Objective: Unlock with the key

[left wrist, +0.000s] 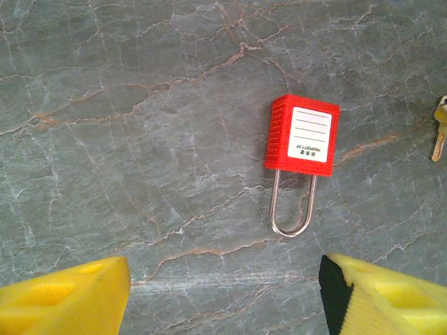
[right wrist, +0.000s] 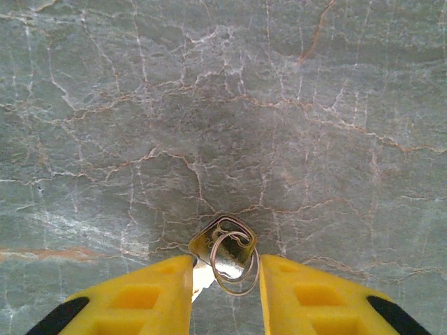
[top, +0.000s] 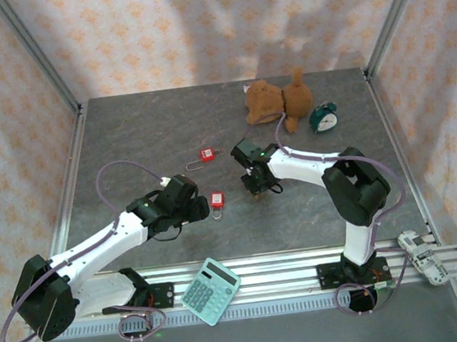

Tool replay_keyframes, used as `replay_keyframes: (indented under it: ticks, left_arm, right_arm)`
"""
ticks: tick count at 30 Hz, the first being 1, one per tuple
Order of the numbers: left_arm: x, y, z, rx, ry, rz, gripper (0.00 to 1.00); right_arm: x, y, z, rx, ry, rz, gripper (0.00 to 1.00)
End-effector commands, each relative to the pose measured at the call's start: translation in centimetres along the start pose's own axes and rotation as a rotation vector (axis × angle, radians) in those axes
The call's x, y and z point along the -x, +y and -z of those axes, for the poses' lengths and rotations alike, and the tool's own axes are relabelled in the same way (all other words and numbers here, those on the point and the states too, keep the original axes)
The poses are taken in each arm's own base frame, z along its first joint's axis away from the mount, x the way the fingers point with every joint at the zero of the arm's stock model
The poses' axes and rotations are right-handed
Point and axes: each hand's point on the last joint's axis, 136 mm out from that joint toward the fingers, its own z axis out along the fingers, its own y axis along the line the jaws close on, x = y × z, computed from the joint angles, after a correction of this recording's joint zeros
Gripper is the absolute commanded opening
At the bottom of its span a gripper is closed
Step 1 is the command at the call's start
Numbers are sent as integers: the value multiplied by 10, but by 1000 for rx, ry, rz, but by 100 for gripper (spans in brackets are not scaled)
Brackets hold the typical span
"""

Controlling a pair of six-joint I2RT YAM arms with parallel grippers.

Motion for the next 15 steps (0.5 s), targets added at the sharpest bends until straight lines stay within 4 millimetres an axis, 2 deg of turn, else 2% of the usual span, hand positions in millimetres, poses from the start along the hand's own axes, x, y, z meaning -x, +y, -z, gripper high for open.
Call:
replay_keyframes:
  ticks: [1, 15]
  left_arm:
    - [4, -4, 1, -9, -12, 5, 73]
    - [3, 0, 5, -5, -21, 8, 73]
  right_arm:
    - [-2, -5, -1, -47, 13, 16, 30]
    - [0, -4, -3, -49, 19, 12, 20]
